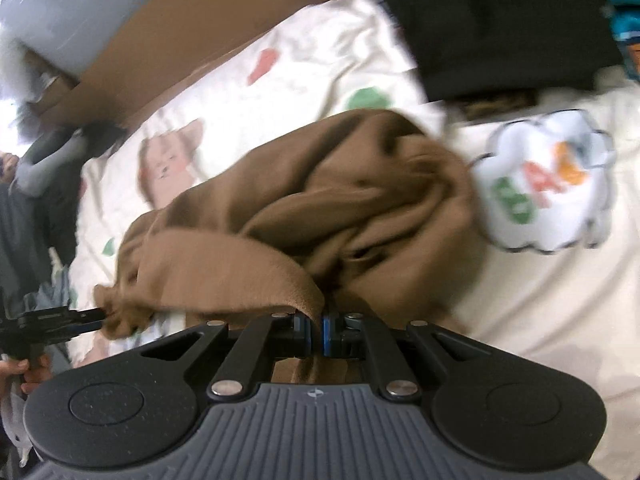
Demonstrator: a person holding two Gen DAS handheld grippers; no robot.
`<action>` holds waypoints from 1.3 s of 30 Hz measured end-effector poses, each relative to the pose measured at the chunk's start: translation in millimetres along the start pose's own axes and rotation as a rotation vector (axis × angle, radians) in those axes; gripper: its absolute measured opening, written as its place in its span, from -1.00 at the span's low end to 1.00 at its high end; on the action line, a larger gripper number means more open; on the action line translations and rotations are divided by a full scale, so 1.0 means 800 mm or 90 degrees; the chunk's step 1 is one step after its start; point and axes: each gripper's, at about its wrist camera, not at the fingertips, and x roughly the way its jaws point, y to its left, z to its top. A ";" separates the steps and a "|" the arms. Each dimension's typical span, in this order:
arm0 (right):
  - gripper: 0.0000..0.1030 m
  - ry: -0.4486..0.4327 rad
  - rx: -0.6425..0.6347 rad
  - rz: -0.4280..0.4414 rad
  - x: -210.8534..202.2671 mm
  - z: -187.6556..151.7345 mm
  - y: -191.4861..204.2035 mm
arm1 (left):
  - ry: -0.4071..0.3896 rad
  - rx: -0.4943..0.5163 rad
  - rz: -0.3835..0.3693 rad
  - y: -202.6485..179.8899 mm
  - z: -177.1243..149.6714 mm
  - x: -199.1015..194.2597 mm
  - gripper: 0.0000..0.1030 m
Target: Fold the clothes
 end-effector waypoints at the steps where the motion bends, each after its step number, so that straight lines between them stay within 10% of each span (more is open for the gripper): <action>1: -0.94 -0.005 0.004 -0.009 -0.007 0.000 -0.009 | -0.004 0.000 0.000 -0.002 0.000 0.000 -0.10; 18: -0.81 -0.029 0.106 -0.204 -0.052 -0.003 -0.102 | 0.003 0.049 0.014 -0.030 0.017 0.036 0.00; 23: -0.21 -0.041 0.126 -0.222 -0.056 -0.004 -0.102 | -0.019 0.089 -0.024 -0.057 0.022 0.037 0.01; 39: -0.19 -0.114 0.049 -0.192 -0.079 0.013 -0.051 | -0.073 0.239 -0.065 -0.125 0.044 0.053 0.07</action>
